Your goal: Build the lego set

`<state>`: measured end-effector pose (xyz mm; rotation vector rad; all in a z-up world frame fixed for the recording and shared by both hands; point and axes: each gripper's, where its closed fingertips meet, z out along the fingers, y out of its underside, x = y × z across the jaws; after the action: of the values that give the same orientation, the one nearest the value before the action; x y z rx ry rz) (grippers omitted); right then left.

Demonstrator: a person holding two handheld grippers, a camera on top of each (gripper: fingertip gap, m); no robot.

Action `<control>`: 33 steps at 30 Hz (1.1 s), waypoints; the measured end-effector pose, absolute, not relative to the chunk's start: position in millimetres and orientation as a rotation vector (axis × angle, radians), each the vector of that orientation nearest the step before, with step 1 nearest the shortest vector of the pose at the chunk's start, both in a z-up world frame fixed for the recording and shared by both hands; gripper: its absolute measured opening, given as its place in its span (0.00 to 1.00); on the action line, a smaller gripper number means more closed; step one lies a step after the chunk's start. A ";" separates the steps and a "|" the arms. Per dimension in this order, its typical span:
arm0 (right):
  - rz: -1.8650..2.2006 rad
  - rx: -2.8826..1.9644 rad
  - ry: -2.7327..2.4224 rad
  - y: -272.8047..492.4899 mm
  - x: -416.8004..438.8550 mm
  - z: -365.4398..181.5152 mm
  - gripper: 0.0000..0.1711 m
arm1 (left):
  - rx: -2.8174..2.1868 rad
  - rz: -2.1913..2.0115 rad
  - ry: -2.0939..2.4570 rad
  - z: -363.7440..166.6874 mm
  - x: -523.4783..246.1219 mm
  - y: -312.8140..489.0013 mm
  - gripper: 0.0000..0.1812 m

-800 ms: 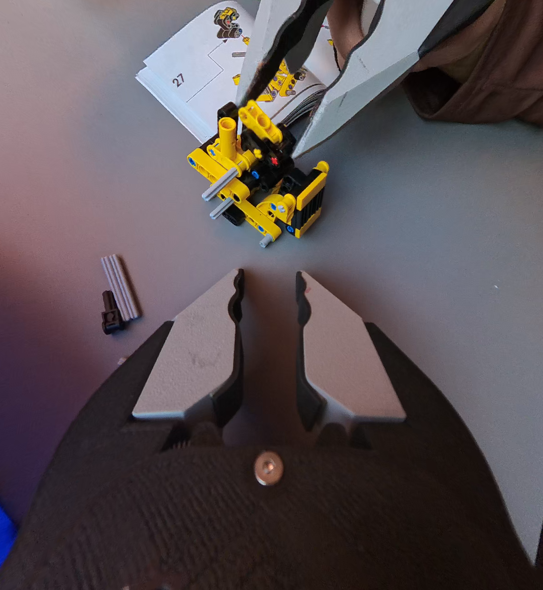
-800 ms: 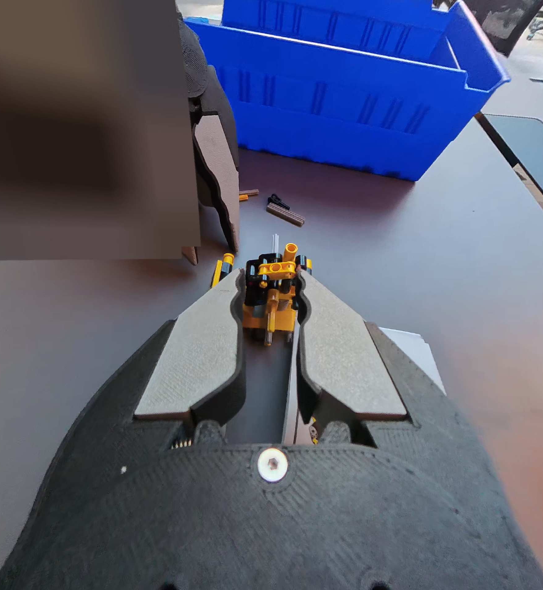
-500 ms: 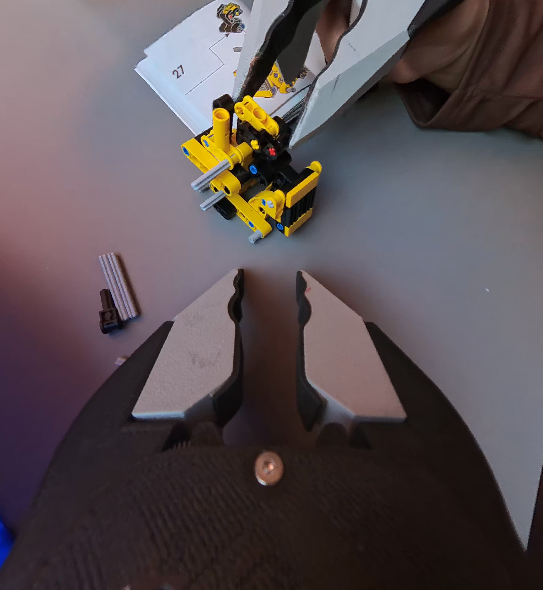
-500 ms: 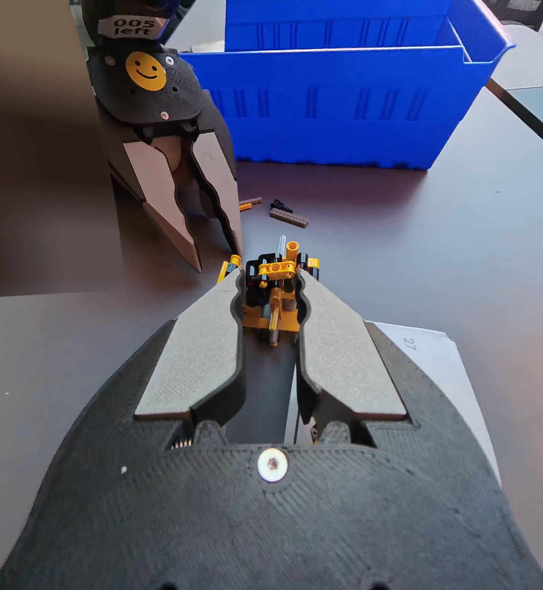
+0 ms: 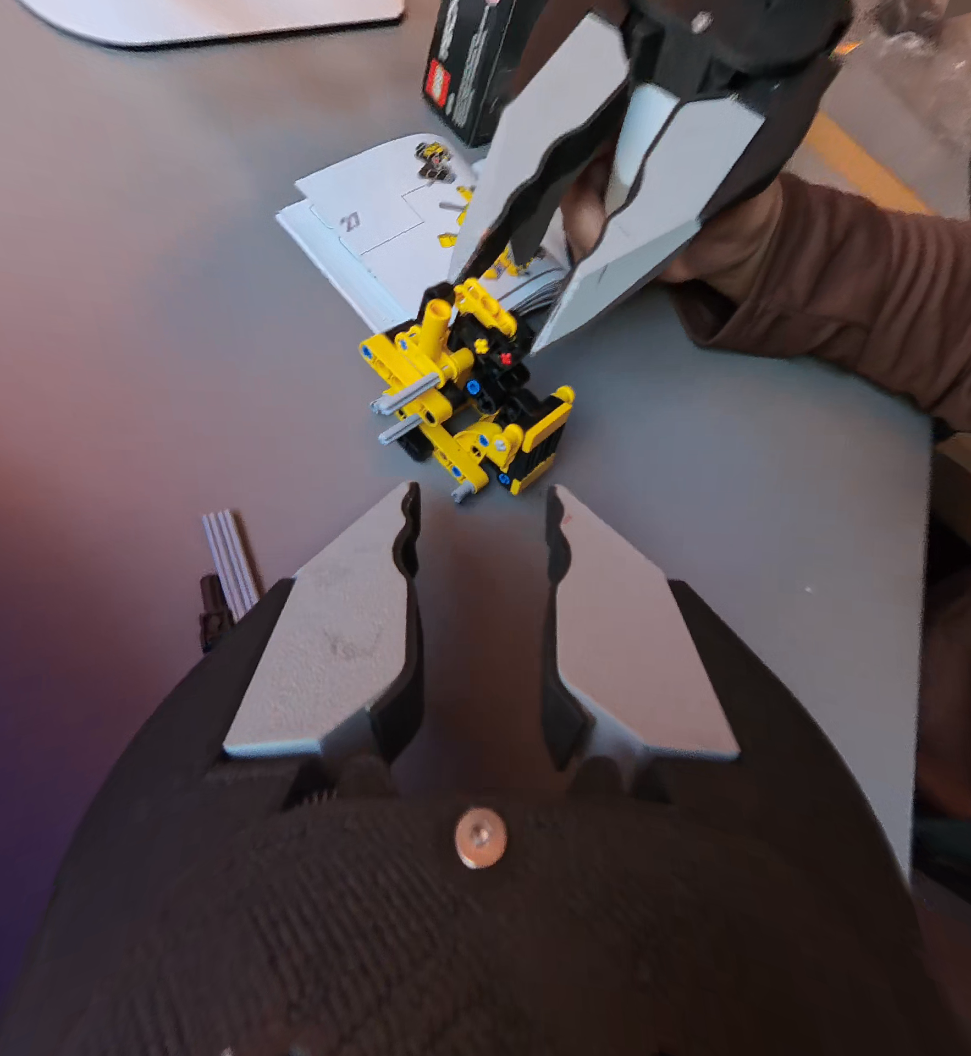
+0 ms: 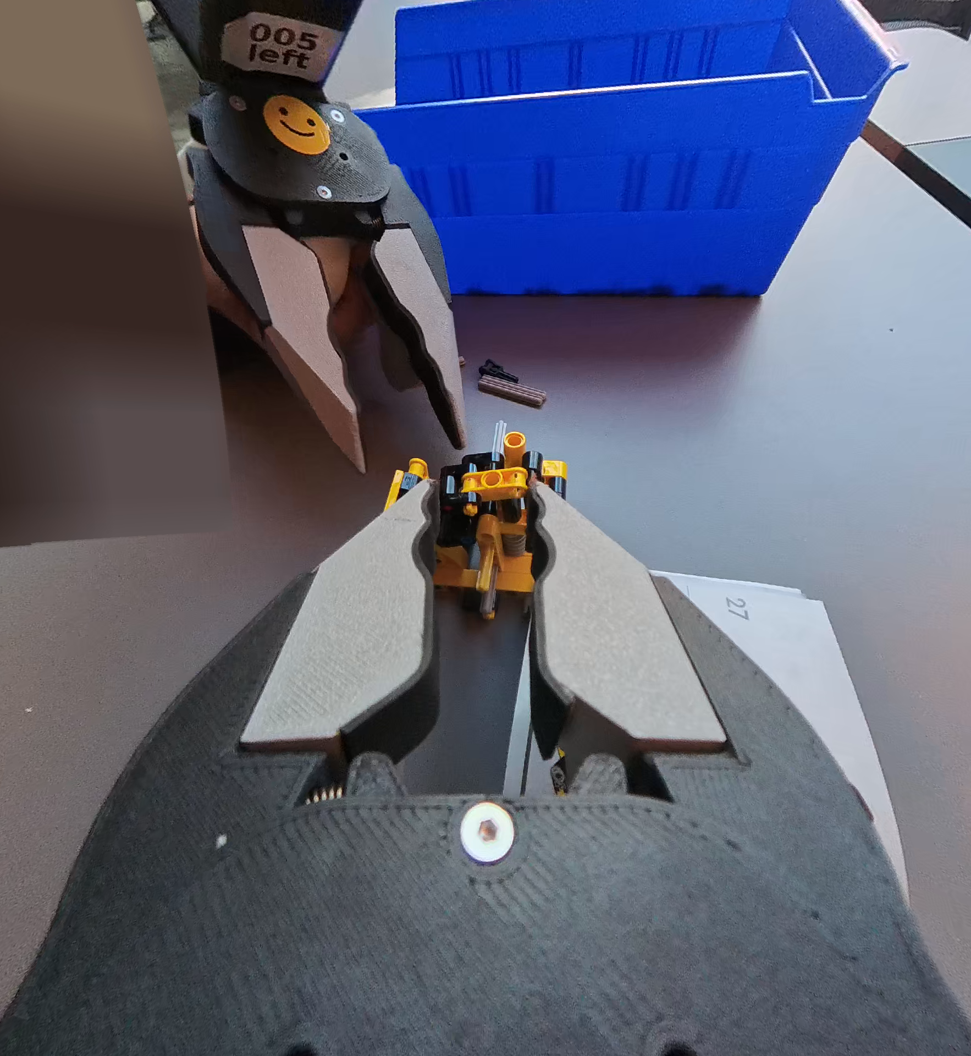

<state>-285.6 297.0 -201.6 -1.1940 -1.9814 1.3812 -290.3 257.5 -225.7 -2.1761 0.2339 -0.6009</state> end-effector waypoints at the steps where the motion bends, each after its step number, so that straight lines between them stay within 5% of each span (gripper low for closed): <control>1: 1.382 -1.195 -1.981 297.0 -285.5 -201.5 0.16 | -2.146 -0.627 0.237 -221.0 -289.2 258.7 0.23; 9: 1.363 -1.188 -1.977 297.3 -285.7 -201.7 0.16 | -2.121 -0.701 0.302 -217.0 -280.6 264.0 0.30; 16: 1.371 -1.191 -1.980 297.1 -285.9 -201.6 0.16 | -2.030 -0.322 0.454 -196.4 -294.5 265.9 0.33; 33: 1.456 -1.275 -1.963 295.2 -286.8 -201.0 0.15 | -2.094 -0.079 0.773 -209.3 -286.2 305.4 0.23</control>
<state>-286.8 295.2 -201.0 -1.2752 -1.9630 1.4557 -286.2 305.4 -209.3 -2.0938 0.7727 -0.0793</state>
